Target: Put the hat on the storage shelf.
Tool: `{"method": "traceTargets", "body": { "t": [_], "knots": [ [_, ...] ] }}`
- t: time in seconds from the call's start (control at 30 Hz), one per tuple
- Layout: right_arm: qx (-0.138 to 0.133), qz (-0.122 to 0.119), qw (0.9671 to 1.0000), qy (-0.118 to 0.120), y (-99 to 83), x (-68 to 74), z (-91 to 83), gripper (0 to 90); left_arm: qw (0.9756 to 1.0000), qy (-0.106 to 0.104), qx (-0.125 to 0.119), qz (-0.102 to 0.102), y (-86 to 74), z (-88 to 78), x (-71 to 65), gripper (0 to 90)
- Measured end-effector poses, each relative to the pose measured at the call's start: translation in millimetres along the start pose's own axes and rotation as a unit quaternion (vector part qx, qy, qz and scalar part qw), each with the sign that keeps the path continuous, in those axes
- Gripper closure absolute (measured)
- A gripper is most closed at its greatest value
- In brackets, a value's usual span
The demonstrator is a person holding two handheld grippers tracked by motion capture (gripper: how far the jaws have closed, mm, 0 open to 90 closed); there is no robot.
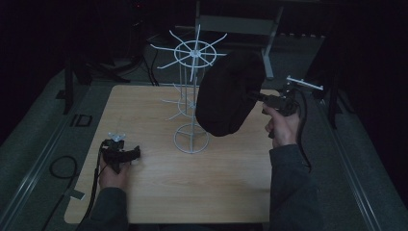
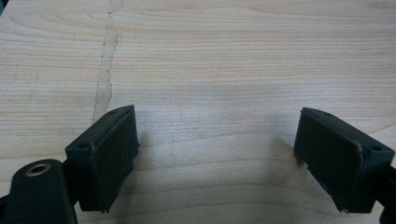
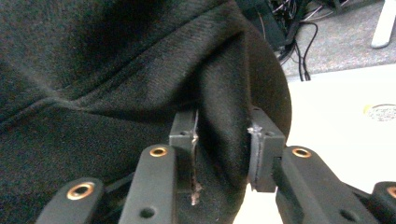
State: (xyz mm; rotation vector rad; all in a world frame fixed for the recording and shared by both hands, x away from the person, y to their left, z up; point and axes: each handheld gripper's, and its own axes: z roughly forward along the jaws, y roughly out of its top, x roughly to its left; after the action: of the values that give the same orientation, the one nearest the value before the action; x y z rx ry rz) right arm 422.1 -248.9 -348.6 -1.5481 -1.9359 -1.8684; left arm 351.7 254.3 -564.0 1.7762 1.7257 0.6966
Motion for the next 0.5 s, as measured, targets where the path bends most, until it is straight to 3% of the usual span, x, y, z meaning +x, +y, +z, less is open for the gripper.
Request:
{"method": "traceTargets", "body": {
  "t": [0.5],
  "knots": [
    [0.005, -0.014, 0.9999, 0.004, -4.7, 0.6, -1.4, 49.4, 1.0, 0.0, 0.001, 0.001, 0.0, -0.1, 0.1, 14.6]
  ]
}}
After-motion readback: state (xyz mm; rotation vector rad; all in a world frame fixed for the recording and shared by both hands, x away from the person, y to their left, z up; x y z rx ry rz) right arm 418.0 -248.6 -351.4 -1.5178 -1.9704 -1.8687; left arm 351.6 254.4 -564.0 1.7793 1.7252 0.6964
